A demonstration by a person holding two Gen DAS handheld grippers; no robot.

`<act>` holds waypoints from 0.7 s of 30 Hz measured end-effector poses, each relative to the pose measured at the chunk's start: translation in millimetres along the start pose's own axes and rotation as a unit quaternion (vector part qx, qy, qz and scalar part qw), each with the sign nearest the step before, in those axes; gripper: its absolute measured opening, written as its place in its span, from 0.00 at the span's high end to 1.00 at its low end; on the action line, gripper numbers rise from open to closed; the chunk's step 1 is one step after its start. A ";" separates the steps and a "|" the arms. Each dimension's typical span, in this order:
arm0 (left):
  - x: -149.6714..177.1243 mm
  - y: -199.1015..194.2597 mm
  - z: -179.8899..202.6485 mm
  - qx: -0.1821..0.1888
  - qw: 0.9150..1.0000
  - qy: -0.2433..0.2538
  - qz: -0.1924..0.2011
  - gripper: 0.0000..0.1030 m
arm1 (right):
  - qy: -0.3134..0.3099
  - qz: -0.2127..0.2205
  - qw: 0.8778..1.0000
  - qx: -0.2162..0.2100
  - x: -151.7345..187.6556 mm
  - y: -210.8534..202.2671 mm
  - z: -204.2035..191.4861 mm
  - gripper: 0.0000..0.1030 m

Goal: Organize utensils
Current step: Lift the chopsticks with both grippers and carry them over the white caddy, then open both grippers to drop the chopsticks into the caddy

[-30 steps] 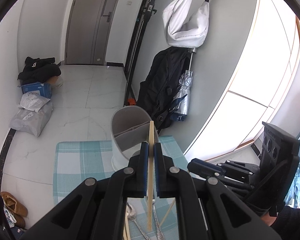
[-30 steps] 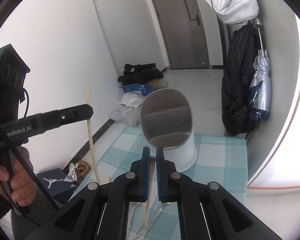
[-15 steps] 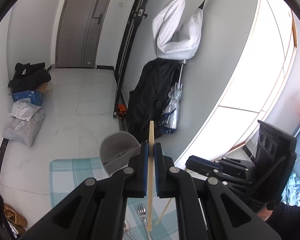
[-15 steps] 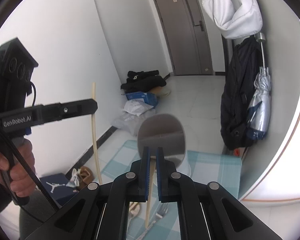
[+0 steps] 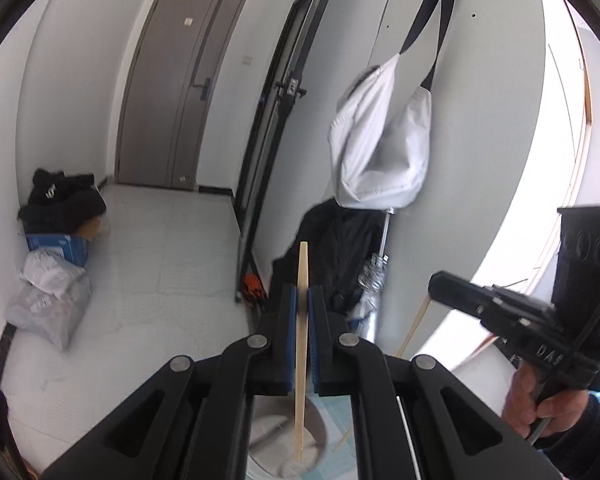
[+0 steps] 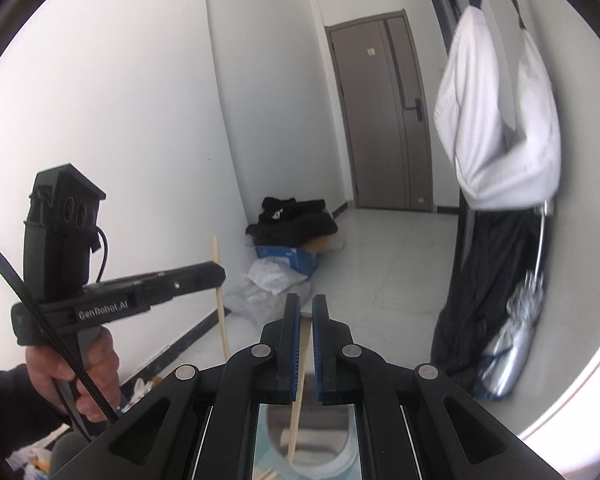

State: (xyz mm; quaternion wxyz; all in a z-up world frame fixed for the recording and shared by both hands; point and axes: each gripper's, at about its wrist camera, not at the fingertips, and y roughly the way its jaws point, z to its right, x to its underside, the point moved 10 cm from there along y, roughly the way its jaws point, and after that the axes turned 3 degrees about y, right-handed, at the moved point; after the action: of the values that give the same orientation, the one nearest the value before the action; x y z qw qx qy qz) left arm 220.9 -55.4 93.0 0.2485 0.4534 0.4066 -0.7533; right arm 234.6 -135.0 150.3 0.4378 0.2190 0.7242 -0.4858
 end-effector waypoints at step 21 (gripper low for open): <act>46.0 39.2 -24.8 0.030 0.998 0.051 0.037 0.97 | -0.076 -0.007 0.997 -0.003 42.6 88.9 4.0 0.95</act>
State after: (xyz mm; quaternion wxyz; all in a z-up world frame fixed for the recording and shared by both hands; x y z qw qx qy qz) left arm 240.5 -56.4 30.7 0.2411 0.5133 0.3792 -0.7312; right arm 280.0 -104.7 68.2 0.4884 0.1749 0.6922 -0.5018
